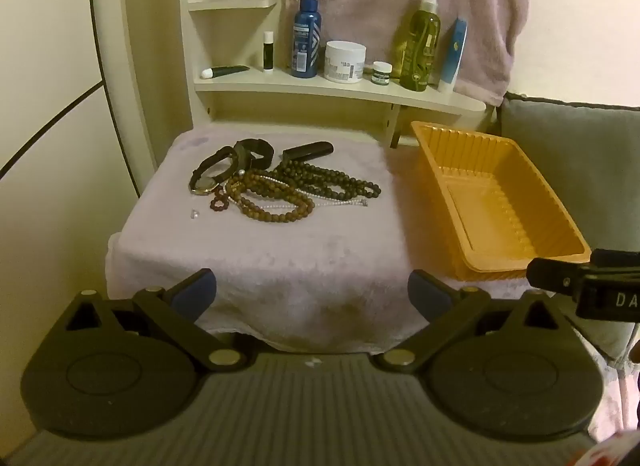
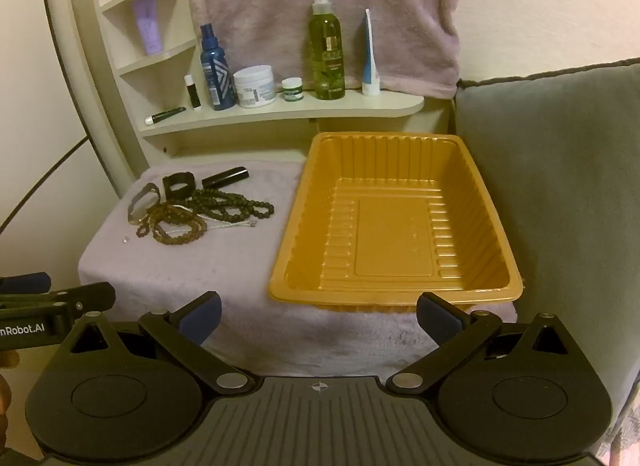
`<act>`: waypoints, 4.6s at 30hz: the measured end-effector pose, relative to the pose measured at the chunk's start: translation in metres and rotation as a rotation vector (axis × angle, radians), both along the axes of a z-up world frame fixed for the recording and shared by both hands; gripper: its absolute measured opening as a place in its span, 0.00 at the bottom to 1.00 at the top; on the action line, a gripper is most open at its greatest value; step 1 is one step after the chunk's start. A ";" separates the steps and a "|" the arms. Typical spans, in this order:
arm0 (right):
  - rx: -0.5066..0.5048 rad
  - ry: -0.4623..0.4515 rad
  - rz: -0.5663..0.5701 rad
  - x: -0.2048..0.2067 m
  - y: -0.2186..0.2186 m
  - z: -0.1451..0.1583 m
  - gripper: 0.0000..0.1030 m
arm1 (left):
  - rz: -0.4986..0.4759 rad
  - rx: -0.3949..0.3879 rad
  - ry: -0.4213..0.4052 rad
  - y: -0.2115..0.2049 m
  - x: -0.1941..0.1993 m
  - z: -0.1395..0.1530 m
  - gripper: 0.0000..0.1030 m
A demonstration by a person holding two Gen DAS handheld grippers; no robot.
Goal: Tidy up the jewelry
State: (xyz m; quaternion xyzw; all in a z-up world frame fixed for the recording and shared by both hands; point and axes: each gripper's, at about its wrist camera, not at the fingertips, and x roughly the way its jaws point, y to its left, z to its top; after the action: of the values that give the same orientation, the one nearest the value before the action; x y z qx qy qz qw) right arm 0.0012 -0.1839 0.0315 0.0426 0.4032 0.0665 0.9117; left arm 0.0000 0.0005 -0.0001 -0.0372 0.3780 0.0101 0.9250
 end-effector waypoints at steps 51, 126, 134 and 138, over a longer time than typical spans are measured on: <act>0.017 0.004 -0.016 0.001 -0.006 0.001 1.00 | -0.051 -0.040 -0.017 -0.005 0.002 0.004 0.95; 0.024 -0.080 -0.308 0.043 -0.138 -0.060 0.59 | -0.118 -0.066 -0.125 -0.016 0.061 -0.024 0.95; 0.066 -0.067 -0.295 0.054 -0.142 -0.080 0.34 | -0.127 -0.124 -0.088 -0.021 0.075 -0.030 0.95; 0.087 -0.058 -0.289 0.059 -0.143 -0.086 0.30 | -0.117 -0.140 -0.079 -0.021 0.080 -0.033 0.95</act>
State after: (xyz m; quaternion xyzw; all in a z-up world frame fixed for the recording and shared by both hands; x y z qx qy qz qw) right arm 0.0607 -0.3266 -0.0549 0.1378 0.3632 -0.0470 0.9203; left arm 0.0800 -0.0203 -0.0327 -0.0800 0.3426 -0.0719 0.9333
